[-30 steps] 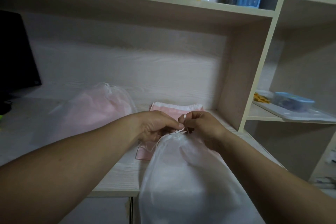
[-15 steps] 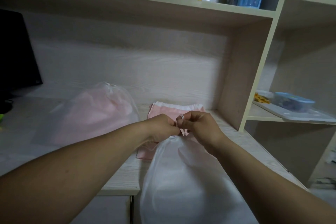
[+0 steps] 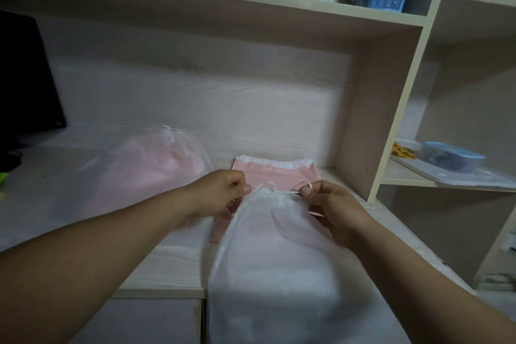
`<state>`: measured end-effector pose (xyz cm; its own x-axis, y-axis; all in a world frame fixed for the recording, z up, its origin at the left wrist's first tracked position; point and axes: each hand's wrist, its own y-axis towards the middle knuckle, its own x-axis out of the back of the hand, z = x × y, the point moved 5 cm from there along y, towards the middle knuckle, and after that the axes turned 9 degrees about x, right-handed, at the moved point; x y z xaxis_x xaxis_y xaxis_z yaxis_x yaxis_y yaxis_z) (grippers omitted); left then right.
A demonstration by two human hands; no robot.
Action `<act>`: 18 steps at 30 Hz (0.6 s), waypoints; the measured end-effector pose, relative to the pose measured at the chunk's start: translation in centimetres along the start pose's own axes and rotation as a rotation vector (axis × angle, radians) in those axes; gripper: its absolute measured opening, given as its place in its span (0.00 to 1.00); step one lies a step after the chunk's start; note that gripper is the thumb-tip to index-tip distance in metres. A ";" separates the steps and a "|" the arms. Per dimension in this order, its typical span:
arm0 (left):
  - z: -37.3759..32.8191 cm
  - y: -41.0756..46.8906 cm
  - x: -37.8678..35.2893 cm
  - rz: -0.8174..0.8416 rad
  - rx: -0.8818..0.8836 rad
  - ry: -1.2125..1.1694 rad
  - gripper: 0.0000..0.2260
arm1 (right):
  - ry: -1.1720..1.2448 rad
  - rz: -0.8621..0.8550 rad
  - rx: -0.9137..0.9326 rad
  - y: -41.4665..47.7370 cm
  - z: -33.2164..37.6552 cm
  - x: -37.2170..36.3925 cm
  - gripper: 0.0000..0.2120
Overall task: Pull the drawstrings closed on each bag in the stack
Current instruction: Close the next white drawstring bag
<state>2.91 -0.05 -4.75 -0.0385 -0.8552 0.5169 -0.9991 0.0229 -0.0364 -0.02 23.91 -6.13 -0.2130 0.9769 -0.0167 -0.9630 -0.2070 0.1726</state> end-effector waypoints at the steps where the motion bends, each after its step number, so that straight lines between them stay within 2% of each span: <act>1: 0.4 -0.1 0.1 -0.029 -0.005 0.020 0.12 | -0.007 0.003 -0.015 -0.3 -0.3 0.0 0.11; 6: 0.1 -0.3 -0.5 -0.223 -0.036 0.073 0.13 | -0.038 0.047 -0.007 -1.0 -0.3 -1.4 0.11; 8: -0.1 -0.3 -0.7 -0.226 -0.032 -0.054 0.14 | -0.059 0.128 -0.003 -1.2 0.2 -2.2 0.21; 9: -0.2 -0.3 -0.7 -0.228 -0.025 -0.100 0.14 | -0.096 0.171 0.004 -1.4 0.4 -2.5 0.23; 11: -0.2 -0.4 -0.6 -0.246 -0.007 -0.183 0.14 | -0.228 0.229 0.057 -1.7 0.7 -2.9 0.17; 12: -0.1 -0.7 -0.5 -0.233 0.000 -0.257 0.15 | -0.307 0.224 0.097 -1.7 1.0 -2.9 0.14; 14: 0.0 -1.2 -0.7 -0.138 0.020 -0.383 0.18 | -0.413 0.164 0.171 -1.7 1.7 -3.1 0.16; 16: 0.1 -1.9 -1.3 -0.012 0.057 -0.351 0.24 | -0.448 0.100 0.205 -1.4 2.1 -3.3 0.19; 18: 0.6 -2.4 -1.4 0.027 0.045 -0.304 0.20 | -0.454 0.073 0.216 -1.6 2.7 -3.7 0.20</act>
<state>5.34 0.80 -5.89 -0.0504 -0.9704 0.2362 -0.9957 0.0303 -0.0879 2.73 20.72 -3.68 -0.1390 0.8948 0.4243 -0.8821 -0.3066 0.3576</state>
